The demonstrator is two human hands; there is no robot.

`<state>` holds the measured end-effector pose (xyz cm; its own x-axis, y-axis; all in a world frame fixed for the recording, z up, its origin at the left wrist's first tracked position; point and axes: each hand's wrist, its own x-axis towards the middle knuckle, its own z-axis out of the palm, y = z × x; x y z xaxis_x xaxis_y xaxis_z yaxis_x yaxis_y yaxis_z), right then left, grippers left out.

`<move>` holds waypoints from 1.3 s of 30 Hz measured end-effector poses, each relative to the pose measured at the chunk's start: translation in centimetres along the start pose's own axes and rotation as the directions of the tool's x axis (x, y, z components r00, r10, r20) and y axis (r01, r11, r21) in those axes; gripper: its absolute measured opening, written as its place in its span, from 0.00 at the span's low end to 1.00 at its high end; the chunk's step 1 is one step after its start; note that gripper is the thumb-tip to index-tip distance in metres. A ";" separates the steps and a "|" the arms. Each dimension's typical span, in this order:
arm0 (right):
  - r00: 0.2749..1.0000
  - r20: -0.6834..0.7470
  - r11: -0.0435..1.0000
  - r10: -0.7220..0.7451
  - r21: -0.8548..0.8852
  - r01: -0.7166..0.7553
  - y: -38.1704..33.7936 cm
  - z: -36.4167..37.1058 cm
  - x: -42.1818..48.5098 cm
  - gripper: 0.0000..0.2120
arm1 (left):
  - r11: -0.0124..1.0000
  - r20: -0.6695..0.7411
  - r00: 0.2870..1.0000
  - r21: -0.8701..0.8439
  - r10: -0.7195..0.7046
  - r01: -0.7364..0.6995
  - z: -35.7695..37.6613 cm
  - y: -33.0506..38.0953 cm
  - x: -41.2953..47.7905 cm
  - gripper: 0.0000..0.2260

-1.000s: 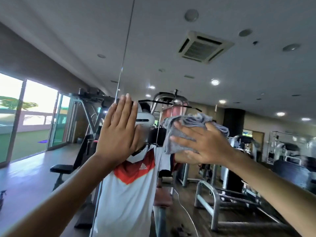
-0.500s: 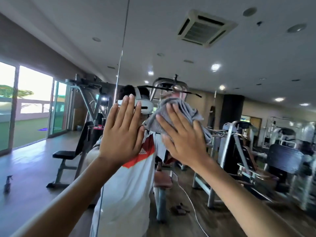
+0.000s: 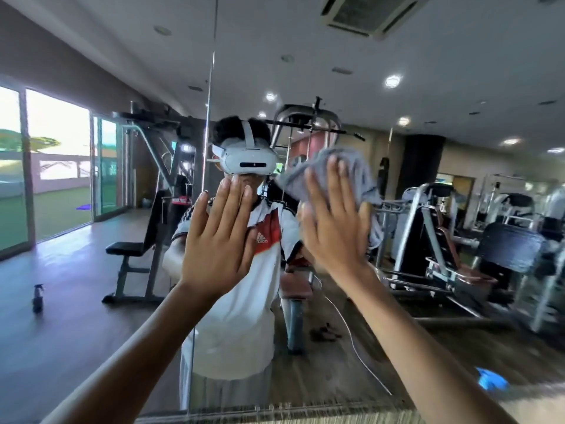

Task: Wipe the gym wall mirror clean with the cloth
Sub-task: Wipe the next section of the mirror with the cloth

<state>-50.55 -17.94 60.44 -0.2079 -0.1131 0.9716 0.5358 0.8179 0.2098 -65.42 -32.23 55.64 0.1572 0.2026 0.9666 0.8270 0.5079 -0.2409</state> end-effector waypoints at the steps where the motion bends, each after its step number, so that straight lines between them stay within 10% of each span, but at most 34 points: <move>1: 0.992 0.044 0.993 -0.115 0.007 0.115 -0.3 0.0 -2.3 0.26 | 1.000 0.000 1.000 -0.008 0.001 -0.001 0.1 0.0 -0.5 0.27; 5: 0.868 0.199 0.872 -0.455 -0.100 0.480 3.5 -1.6 -11.1 0.28 | 1.000 0.004 1.000 -0.013 -0.005 0.005 0.1 0.0 -2.1 0.27; 9: 0.986 0.120 0.977 -0.114 -0.169 0.133 7.1 -1.6 -9.4 0.26 | 1.000 -0.013 0.999 0.002 -0.030 0.030 0.2 0.7 -3.1 0.26; 13: 0.959 0.004 0.955 0.285 -0.083 -0.284 1.5 -1.0 -4.4 0.27 | 0.998 -0.025 0.998 -0.012 -0.059 0.059 0.4 1.6 -4.2 0.25; 23: 0.987 0.158 0.998 -0.013 -0.053 0.021 -2.8 0.1 -20.1 0.22 | 0.997 -0.002 0.999 -0.063 -0.052 0.052 0.5 2.7 -8.7 0.25; 29: 0.879 -0.019 0.878 0.477 -0.026 -0.477 -1.1 0.3 -13.2 0.24 | 0.997 -0.004 0.998 -0.040 -0.069 0.069 0.7 3.0 -8.9 0.27; 39: 0.966 0.259 0.997 -0.021 0.072 0.002 -5.8 0.7 -25.9 0.25 | 0.993 0.036 0.996 -0.079 -0.083 0.086 0.8 3.7 -11.9 0.25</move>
<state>-48.87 -19.34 33.93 -0.4239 0.0201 0.9055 0.4753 0.8560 0.2034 -64.61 -32.10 43.21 0.0683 0.1896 0.9795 0.8776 0.4556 -0.1494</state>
